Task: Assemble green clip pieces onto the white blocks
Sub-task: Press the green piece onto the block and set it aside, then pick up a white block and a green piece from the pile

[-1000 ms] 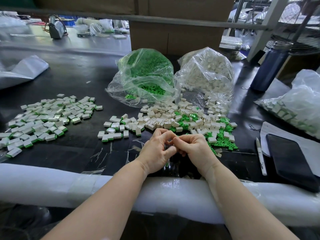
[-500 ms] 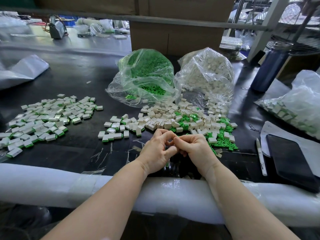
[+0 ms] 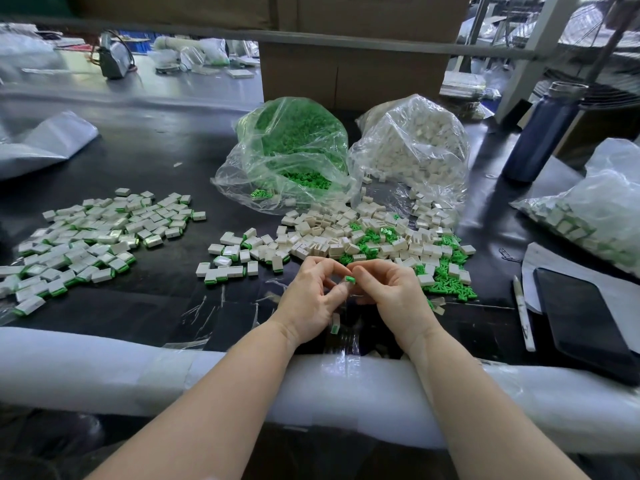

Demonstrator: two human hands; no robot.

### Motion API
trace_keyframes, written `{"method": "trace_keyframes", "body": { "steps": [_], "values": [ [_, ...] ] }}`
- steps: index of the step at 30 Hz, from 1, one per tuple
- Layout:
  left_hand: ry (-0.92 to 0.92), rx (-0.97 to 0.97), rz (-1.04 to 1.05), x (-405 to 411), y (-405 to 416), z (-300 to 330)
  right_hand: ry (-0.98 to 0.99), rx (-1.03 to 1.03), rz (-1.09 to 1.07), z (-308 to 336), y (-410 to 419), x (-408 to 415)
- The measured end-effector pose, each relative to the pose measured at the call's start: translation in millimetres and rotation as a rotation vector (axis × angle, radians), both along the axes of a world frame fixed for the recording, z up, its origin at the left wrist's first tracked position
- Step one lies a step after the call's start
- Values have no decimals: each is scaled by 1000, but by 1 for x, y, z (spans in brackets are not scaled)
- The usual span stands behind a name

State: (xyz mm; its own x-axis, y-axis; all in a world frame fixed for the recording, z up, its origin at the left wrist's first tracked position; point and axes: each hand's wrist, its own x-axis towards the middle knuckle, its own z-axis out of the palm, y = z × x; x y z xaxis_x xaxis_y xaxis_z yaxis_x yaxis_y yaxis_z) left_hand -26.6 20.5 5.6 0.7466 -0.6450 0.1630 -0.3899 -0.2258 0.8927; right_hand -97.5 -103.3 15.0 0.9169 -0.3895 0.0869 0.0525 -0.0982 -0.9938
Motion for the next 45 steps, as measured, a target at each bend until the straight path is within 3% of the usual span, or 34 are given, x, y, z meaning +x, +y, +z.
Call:
{"method": "trace_keyframes", "body": {
  "steps": [12,19,27,31,38,45],
  "values": [
    [-11,44,27,-1,-2,2,14,-430,-136,2,1,-1],
    [37,6,80,-3,-1,2,14,-441,-169,0,0,1],
    [-15,-80,369,2,0,-1,40,-452,-590,-1,-14,-1],
    [-85,-80,511,5,2,1,116,-509,-684,0,-15,-2],
    [-99,149,577,6,0,-3,353,-619,-725,-3,-19,-2],
    [-110,302,526,4,-3,-2,445,-671,-725,-4,-20,-3]
  ]
}}
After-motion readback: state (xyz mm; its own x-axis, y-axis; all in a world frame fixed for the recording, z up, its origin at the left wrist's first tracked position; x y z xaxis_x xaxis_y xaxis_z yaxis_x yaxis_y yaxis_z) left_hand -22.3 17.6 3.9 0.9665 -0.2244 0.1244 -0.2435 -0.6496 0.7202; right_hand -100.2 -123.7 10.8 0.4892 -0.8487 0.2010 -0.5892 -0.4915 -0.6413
